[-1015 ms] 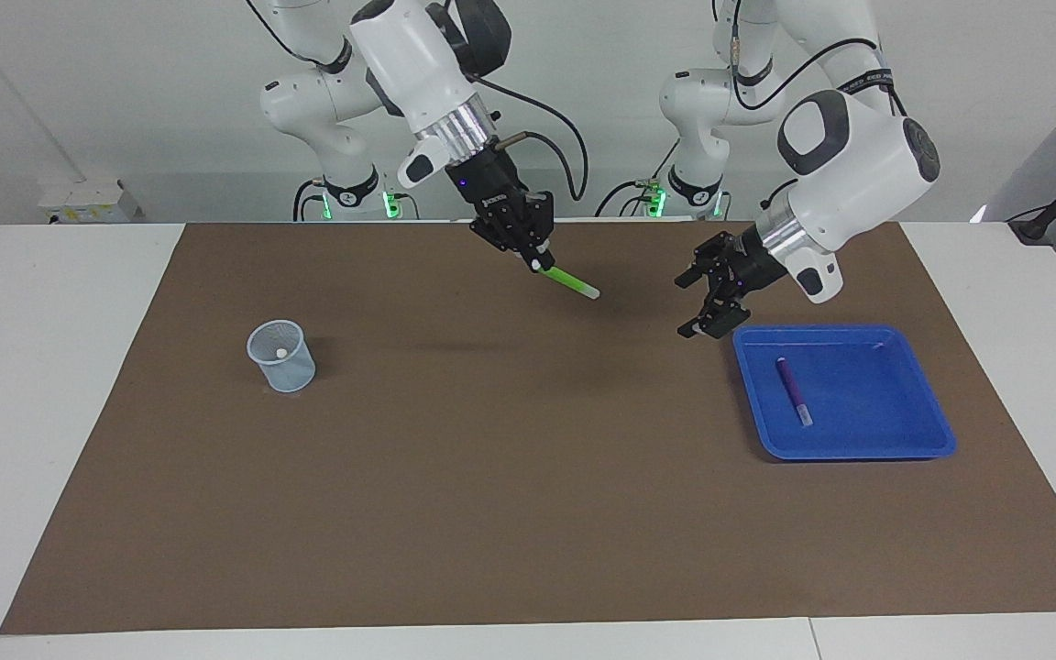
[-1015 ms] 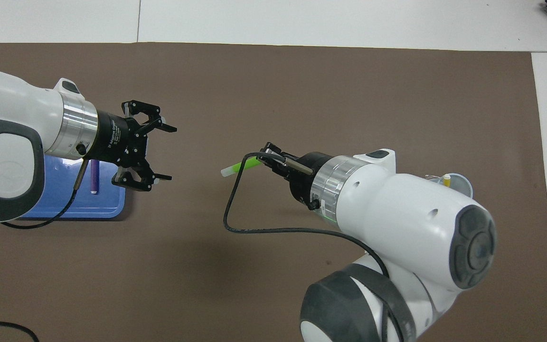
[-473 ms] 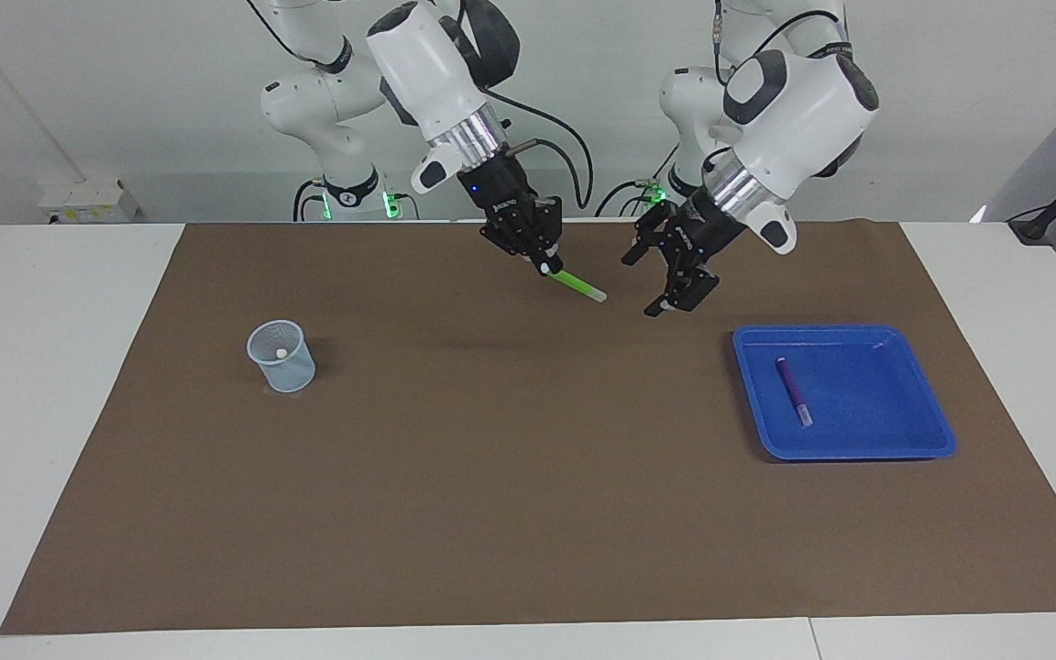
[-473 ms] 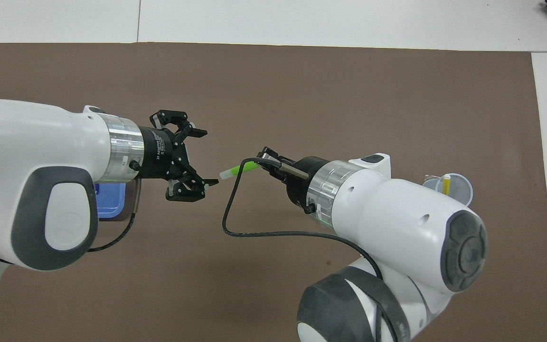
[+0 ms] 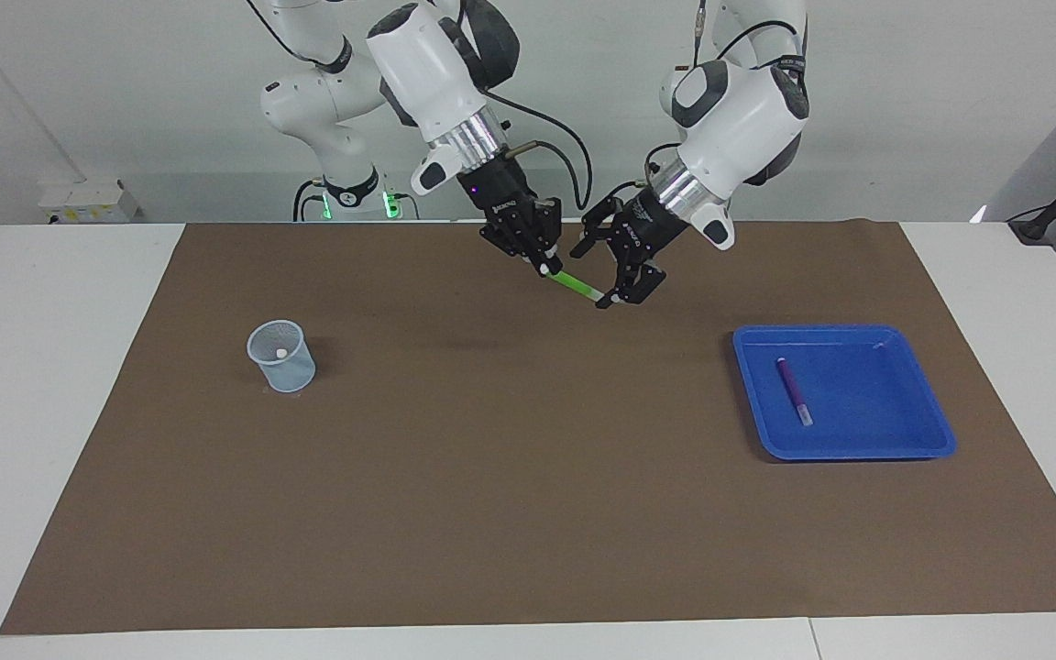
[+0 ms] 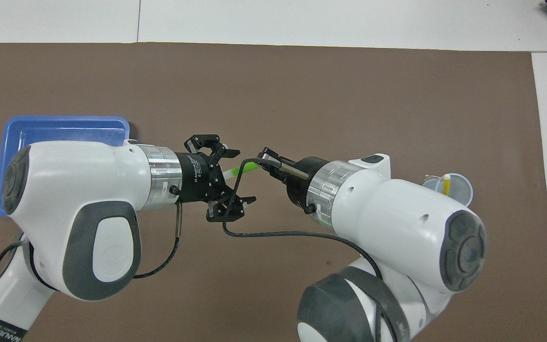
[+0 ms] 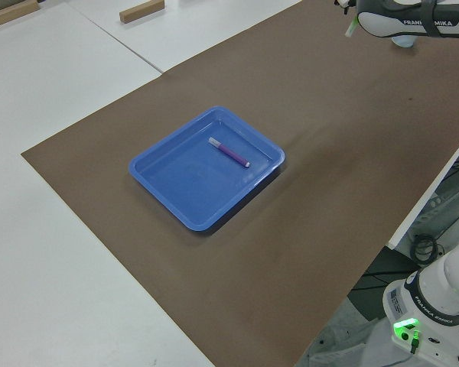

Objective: Right arm passes pens to left for tray arrangement
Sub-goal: 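Carry the green pen toward the left gripper while the left gripper approaches, then grasp the green pen with the left gripper and open the right gripper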

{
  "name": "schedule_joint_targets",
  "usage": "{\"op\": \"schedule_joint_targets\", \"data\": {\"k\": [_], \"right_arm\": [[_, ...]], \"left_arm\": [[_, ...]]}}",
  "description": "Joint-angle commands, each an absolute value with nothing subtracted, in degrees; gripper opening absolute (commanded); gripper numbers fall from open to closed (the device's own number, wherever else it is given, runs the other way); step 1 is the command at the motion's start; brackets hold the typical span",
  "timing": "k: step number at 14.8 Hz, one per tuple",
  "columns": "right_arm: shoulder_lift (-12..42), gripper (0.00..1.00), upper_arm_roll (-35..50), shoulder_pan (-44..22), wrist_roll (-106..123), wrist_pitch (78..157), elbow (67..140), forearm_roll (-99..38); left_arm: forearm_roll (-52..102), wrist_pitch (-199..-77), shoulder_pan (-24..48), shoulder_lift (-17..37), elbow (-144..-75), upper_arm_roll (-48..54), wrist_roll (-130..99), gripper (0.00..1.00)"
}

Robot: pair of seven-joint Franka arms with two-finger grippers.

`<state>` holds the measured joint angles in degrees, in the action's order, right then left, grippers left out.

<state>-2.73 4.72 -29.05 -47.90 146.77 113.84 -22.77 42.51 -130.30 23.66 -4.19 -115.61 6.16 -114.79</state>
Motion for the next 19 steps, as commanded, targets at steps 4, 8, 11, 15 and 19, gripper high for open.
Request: {"op": "schedule_joint_targets", "data": {"k": [4, 8, 11, 15, 19], "right_arm": [[-3.87, 0.00, 4.66, -29.00, -47.64, 147.39, 115.05, -23.82], [-3.78, 0.00, 4.66, -29.00, -47.64, 147.48, 115.05, -23.82], [-3.78, 0.00, 4.66, -29.00, -47.38, 147.48, 115.05, -23.82], [-3.78, 0.00, 4.66, -28.74, -44.82, 147.04, 115.05, -23.82], [-3.87, 0.00, 4.66, -28.74, -44.82, 147.04, 115.05, -23.82]], "left_arm": [[44.21, -138.78, 28.39, -6.15, -119.71, 5.36, -115.66, 0.82], [44.12, -137.55, 28.04, -6.76, -119.44, 5.19, -115.40, 0.79], [44.12, -136.58, 27.77, -7.38, -119.53, 5.10, -115.05, 0.79], [44.03, -136.76, 28.30, -7.82, -120.14, 5.10, -114.87, 0.63], [43.95, -137.02, 28.39, -8.09, -120.50, 5.27, -114.79, 0.15]]}}
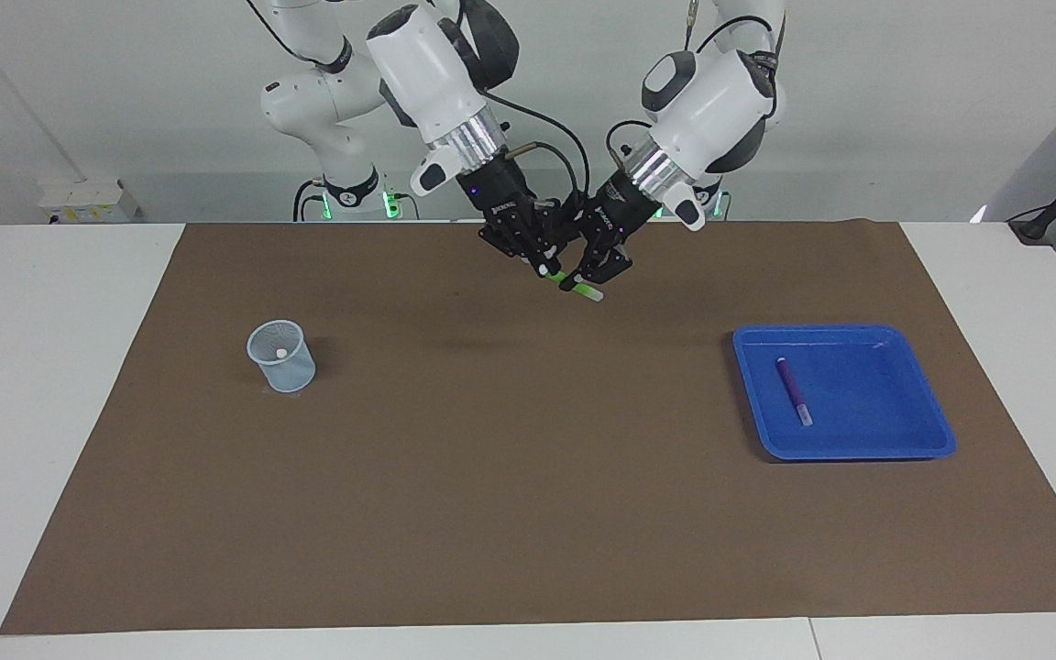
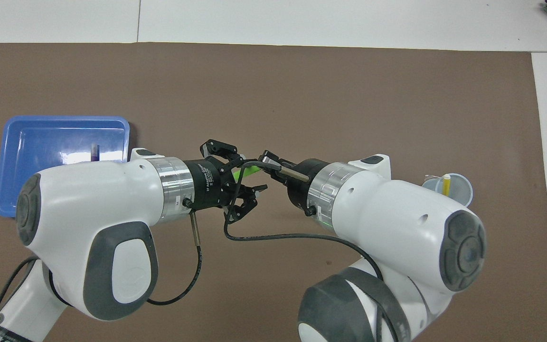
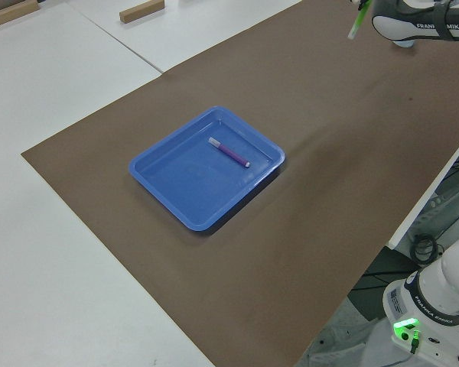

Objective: Right arm passes pens to left for tray arrangement
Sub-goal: 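Grasp the green pen with the left gripper and open the right gripper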

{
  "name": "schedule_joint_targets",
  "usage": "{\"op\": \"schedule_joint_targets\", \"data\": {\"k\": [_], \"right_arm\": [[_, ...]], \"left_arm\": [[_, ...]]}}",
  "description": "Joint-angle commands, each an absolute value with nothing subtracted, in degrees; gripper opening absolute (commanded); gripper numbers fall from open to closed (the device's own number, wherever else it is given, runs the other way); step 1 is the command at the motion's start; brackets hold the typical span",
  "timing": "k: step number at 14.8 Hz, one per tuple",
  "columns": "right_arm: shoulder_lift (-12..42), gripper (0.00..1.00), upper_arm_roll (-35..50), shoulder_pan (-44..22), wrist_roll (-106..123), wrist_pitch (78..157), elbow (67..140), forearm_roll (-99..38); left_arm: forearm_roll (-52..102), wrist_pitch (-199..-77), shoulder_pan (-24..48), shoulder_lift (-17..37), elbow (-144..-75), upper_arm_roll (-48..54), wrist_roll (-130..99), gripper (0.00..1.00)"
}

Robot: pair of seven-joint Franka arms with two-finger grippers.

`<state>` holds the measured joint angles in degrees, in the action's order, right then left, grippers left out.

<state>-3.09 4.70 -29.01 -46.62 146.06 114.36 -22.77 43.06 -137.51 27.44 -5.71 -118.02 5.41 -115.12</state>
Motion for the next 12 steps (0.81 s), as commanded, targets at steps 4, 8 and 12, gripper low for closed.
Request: {"op": "schedule_joint_targets", "data": {"k": [4, 8, 12], "right_arm": [[-3.78, 0.00, 4.57, -28.65, -44.65, 147.04, 115.05, -23.82], [-3.78, 0.52, 4.57, -28.21, -44.74, 145.90, 114.96, -23.82], [-3.78, 1.00, 4.48, -27.07, -44.47, 143.10, 114.61, -23.73]], "left_arm": [[43.86, -137.20, 28.39, -8.17, -120.50, 5.27, -114.26, 0.00], [43.86, -137.20, 28.39, -8.17, -120.67, 5.36, -112.59, 0.00], [43.86, -136.93, 27.86, -8.26, -120.94, 5.27, -111.45, 0.00]]}}
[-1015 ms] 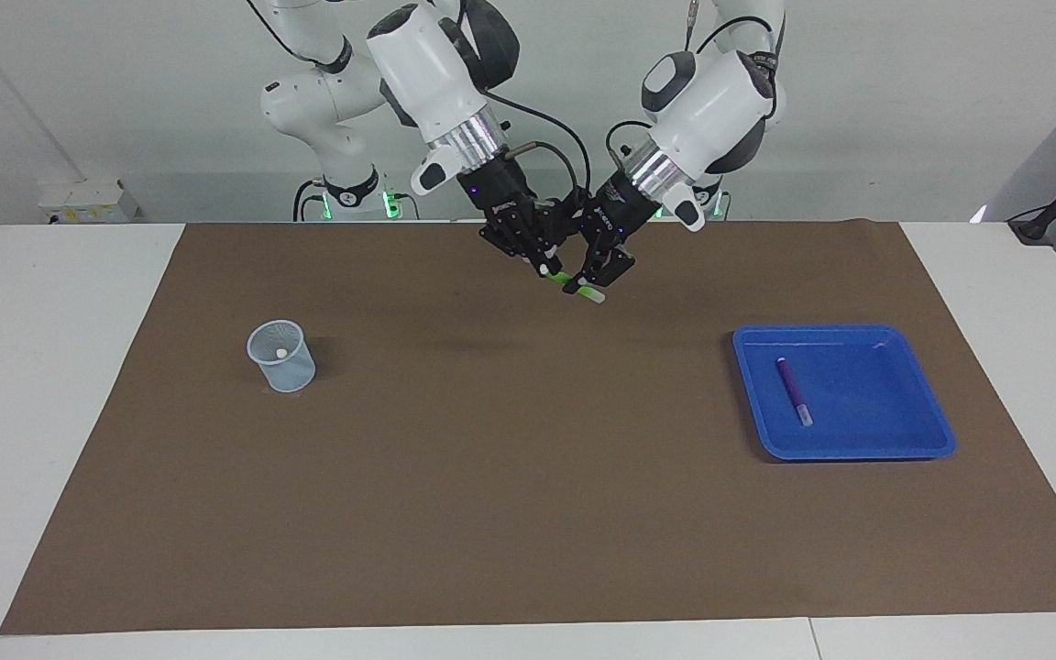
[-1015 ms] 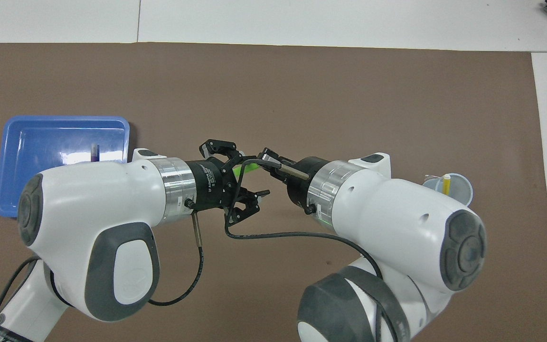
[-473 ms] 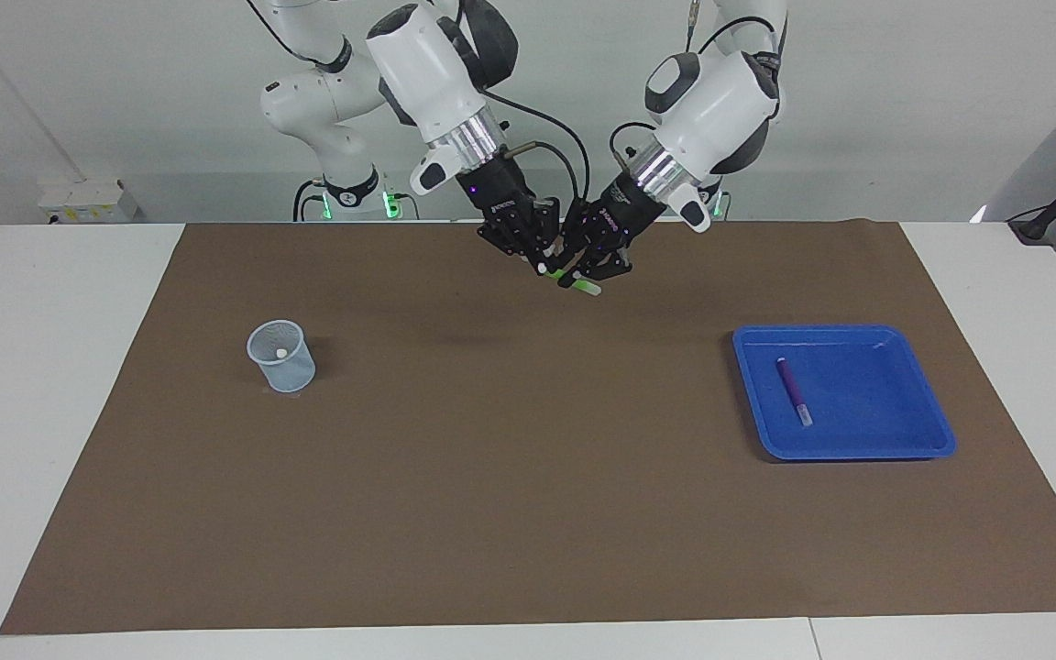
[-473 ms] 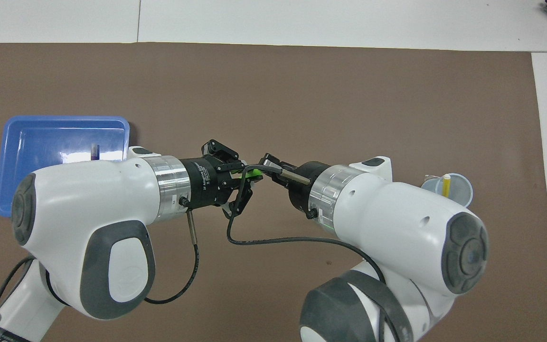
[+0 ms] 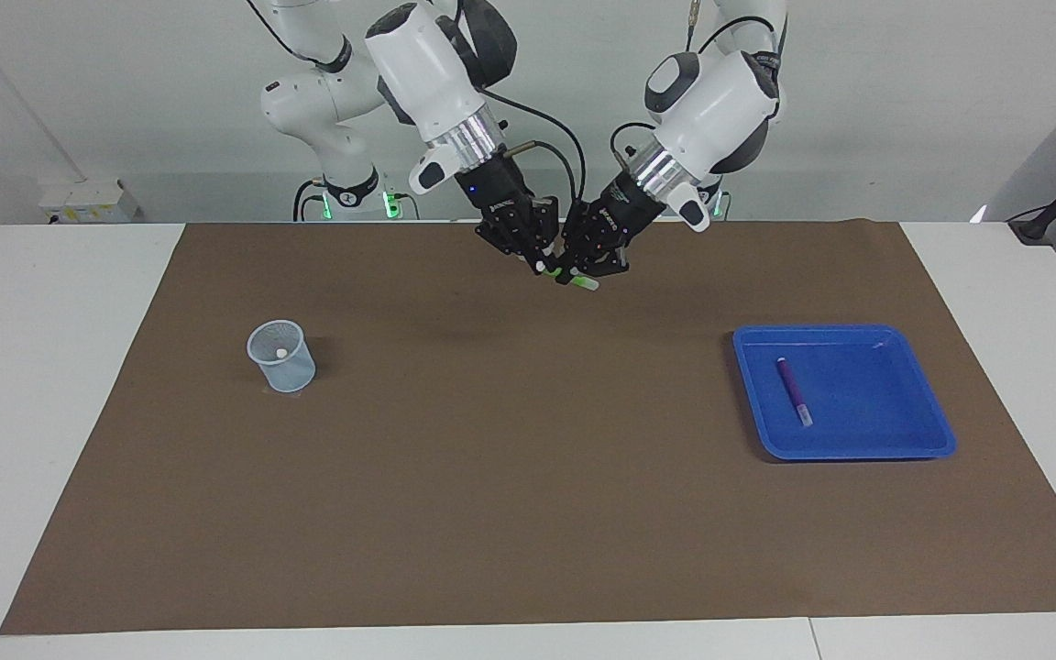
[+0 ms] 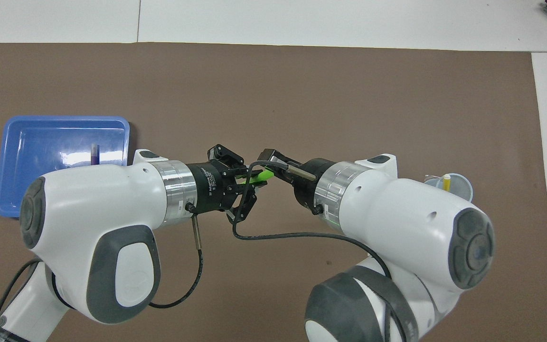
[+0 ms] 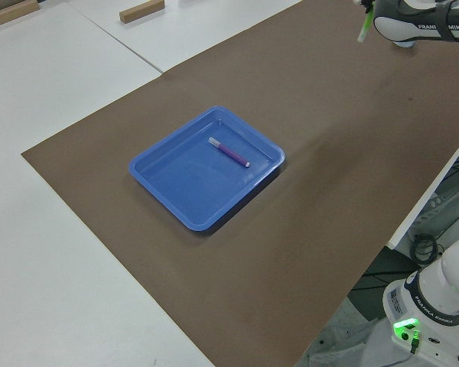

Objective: Right arm passes pens to left for tray arrangement
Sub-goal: 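Grasp the green pen with the left gripper and open the right gripper, then place the green pen in the tray while the right gripper returns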

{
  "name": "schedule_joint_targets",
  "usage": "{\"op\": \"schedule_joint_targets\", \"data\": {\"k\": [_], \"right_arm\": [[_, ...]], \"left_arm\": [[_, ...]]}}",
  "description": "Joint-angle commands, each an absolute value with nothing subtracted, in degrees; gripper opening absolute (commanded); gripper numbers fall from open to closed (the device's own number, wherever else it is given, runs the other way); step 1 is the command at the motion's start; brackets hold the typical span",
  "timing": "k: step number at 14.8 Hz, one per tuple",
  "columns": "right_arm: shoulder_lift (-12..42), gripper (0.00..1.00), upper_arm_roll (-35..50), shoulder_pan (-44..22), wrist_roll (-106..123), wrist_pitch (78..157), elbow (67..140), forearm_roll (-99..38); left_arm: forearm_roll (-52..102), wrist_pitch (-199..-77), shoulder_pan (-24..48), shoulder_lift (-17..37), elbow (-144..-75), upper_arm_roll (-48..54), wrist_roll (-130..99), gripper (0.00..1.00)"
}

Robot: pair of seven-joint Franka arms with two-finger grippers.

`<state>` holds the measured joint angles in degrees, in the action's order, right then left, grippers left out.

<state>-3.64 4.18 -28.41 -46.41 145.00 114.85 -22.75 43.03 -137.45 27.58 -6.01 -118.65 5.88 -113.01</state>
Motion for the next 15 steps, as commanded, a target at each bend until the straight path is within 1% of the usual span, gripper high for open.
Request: {"op": "schedule_joint_targets", "data": {"k": [1, 3, 6, 8, 9, 11, 13, 15], "right_arm": [[-3.87, 1.00, 4.48, -26.29, -43.52, 141.87, 114.61, -23.21], [-4.04, 1.00, 4.22, -25.14, -38.18, 138.01, 114.43, -23.03], [-4.83, 1.00, 4.22, -20.67, -26.32, 129.58, 114.61, -21.98], [-5.80, 1.00, 4.22, -17.42, -19.11, 124.30, 115.13, -19.00], [-6.06, 0.99, 4.31, -15.14, -13.94, 121.32, 115.22, -16.11], [-6.33, 0.90, 4.31, -11.18, -2.61, 116.74, 115.40, -12.15], [-6.59, 0.89, 4.31, -7.31, 7.51, 115.32, 117.06, -8.90], [-6.42, 0.84, 4.39, -3.88, 16.04, 115.75, 119.26, -4.24]], "left_arm": [[43.86, -136.85, 27.77, -8.52, -121.11, 5.27, -111.36, 0.00], [43.86, -136.76, 27.69, -8.61, -121.20, 5.27, -109.87, 0.00], [43.86, -136.15, 25.94, -9.23, -122.34, 5.19, -104.79, 0.00], [43.86, -131.95, 23.66, -9.67, -122.52, 5.01, -97.60, 0.00], [43.86, -128.53, 21.55, -10.19, -122.52, 5.10, -92.08, 0.00], [43.86, -122.99, 17.95, -10.98, -122.69, 5.10, -81.61, 0.00], [43.60, -117.19, 14.00, -11.69, -122.87, 5.01, -70.63, 0.00], [40.89, -110.77, 10.30, -12.13, -123.05, 4.92, -59.03, 0.00]]}}
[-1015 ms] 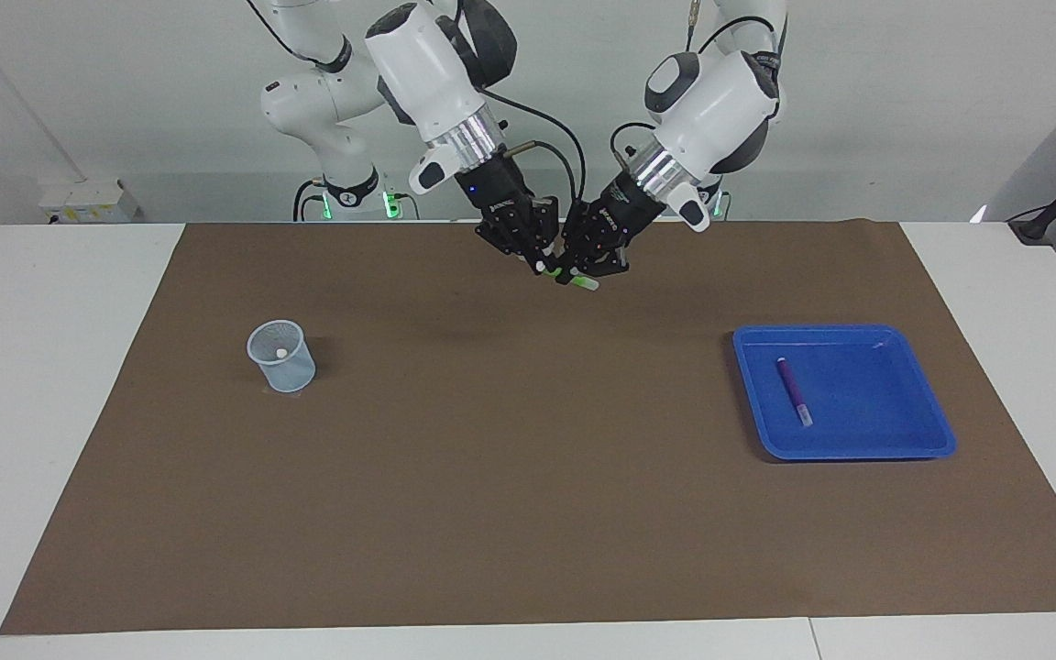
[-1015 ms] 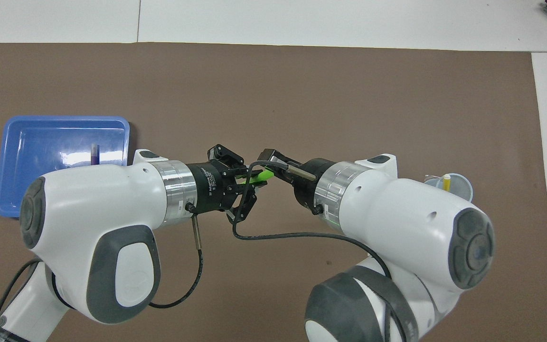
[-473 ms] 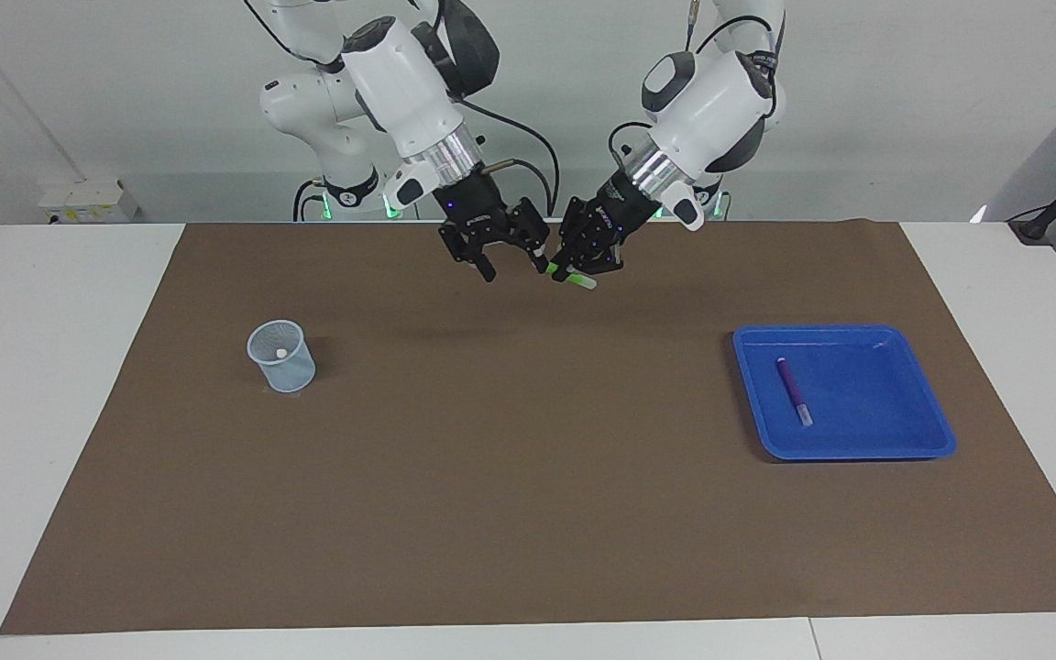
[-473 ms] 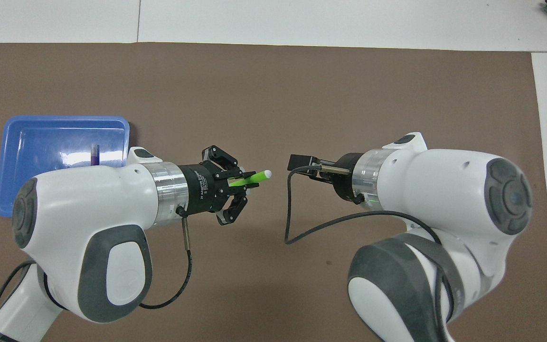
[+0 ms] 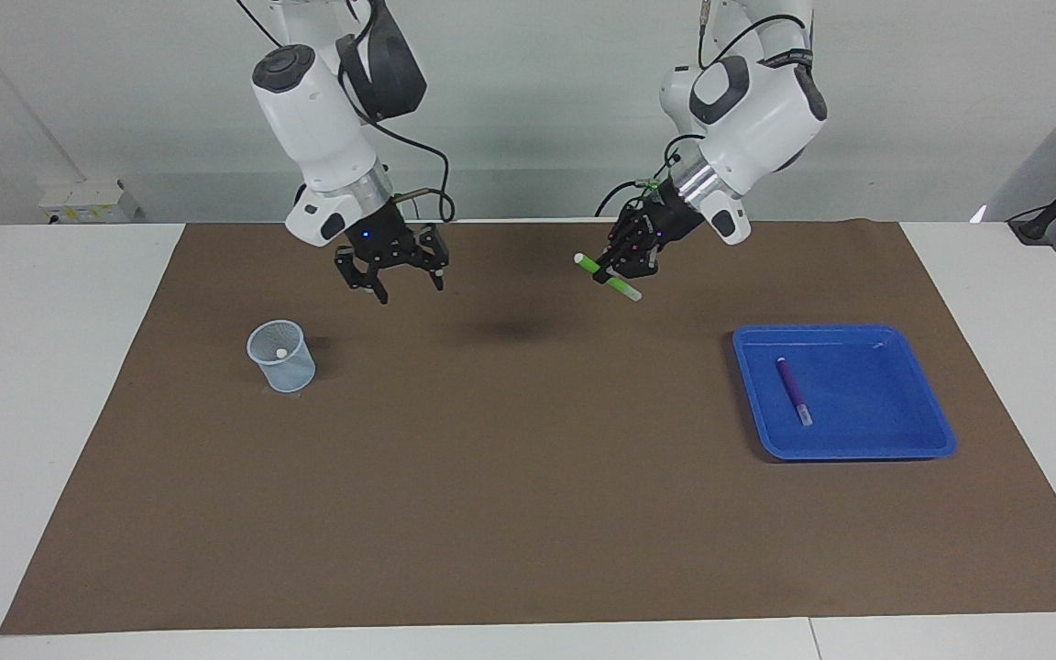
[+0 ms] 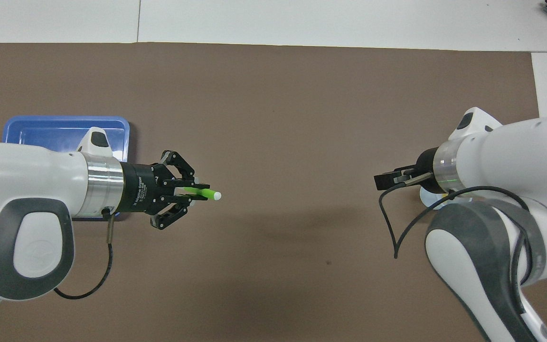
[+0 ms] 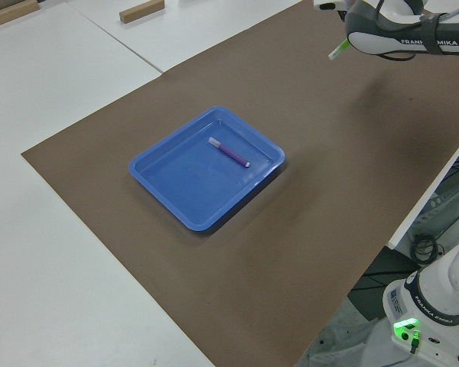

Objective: Right arm passes pens to left for tray arrangement
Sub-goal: 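Place the green pen in the tray while the right gripper returns, then grasp the yellow pen in the cup with the right gripper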

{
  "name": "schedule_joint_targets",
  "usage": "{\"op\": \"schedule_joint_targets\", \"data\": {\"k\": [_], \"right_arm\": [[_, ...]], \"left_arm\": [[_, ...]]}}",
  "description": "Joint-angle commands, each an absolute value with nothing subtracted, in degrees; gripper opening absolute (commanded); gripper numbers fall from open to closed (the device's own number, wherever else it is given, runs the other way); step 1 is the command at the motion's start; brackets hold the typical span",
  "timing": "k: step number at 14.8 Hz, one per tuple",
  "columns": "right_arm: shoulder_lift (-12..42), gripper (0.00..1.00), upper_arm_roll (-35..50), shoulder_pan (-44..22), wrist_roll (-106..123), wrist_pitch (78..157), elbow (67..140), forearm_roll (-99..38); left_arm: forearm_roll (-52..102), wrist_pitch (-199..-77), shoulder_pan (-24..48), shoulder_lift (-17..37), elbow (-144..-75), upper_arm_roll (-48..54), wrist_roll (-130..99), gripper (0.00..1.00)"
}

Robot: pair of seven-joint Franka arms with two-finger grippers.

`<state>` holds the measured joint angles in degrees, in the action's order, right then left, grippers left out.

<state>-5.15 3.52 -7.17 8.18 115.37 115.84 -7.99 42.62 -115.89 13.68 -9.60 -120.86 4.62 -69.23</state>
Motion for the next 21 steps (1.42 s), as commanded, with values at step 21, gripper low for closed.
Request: {"op": "schedule_joint_targets", "data": {"k": [21], "right_arm": [[1.49, 0.55, 4.48, 5.27, 27.42, 127.27, 124.72, 5.71]], "left_arm": [[-1.75, -116.88, -9.75, -1.33, -123.57, 4.92, 5.62, 0.00]]}}
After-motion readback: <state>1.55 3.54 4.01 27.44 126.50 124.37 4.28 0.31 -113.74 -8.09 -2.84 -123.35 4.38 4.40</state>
